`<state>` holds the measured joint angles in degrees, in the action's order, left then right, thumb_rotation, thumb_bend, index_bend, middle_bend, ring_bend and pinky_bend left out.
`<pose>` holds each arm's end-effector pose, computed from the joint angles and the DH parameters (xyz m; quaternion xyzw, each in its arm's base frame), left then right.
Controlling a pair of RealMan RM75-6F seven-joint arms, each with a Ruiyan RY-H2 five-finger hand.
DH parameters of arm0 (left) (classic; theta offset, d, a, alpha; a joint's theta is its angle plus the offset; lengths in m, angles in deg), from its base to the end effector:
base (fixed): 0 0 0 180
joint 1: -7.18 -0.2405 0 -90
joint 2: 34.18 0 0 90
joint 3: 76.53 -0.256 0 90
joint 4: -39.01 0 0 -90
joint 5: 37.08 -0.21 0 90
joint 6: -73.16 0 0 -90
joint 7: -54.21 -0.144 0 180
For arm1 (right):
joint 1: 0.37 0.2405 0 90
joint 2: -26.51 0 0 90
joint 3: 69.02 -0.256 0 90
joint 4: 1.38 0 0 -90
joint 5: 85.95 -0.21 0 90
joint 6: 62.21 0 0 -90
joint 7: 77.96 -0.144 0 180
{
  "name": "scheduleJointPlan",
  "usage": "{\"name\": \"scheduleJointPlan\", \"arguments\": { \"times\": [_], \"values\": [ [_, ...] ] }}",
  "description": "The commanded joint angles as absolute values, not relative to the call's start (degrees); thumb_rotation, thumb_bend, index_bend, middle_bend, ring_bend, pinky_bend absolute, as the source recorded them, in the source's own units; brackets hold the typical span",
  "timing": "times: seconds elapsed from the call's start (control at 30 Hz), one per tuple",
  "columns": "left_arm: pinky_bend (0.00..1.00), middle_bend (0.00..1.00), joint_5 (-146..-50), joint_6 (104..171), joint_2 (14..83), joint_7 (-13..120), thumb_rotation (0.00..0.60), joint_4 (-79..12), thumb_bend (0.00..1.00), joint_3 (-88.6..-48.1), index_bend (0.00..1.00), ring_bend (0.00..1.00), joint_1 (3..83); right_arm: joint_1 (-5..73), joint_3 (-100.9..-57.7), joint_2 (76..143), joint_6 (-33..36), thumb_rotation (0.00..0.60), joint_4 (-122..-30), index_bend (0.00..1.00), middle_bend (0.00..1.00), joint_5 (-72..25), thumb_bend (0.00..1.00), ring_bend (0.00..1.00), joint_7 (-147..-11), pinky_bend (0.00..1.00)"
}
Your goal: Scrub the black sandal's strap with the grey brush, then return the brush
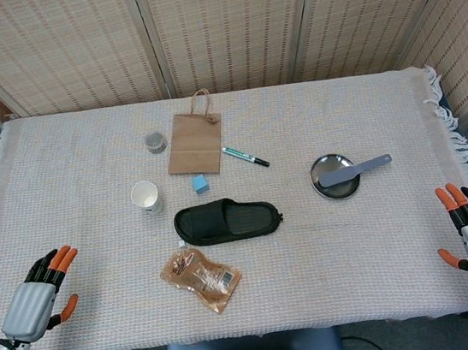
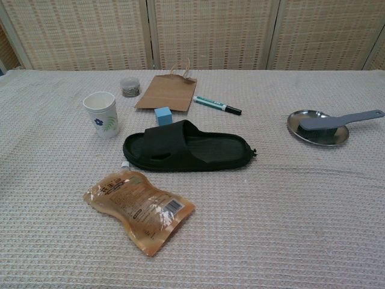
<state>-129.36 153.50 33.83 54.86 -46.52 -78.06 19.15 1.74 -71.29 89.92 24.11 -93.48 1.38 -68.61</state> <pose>-0.3026 0.2027 0.1208 -0.6859 -0.3544 -0.3773 0.5115 -0.3175 -0.1639 0.1636 0.6222 -0.3387 0.3284 0.6247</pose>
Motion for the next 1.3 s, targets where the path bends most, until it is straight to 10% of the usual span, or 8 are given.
{"name": "scheduleJointPlan", "arguments": {
  "times": [0.03, 0.57, 1.3],
  "values": [
    [0.13, 0.00, -129.3, 153.5, 33.8, 54.8, 0.600, -46.6, 0.41, -78.0, 0.00, 0.00, 19.1, 1.7, -71.4, 90.1, 24.1, 0.600, -93.5, 0.00, 0.00, 1.2, 0.06, 0.00, -68.7, 0.00],
    [0.13, 0.00, -129.8, 152.7, 33.9, 57.5, 0.600, -45.5, 0.41, -77.8, 0.00, 0.00, 20.3, 16.2, -78.1, 100.3, 7.3, 0.600, -81.6, 0.02, 0.04, -4.5, 0.09, 0.00, -64.8, 0.00],
    [0.13, 0.00, -128.1, 152.6, 33.5, 59.3, 0.600, -44.6, 0.41, -77.3, 0.00, 0.00, 19.9, 34.5, -82.7, 120.8, -10.4, 0.600, -51.4, 0.31, 0.24, -11.2, 0.19, 0.02, -69.5, 0.00]
  ]
}}
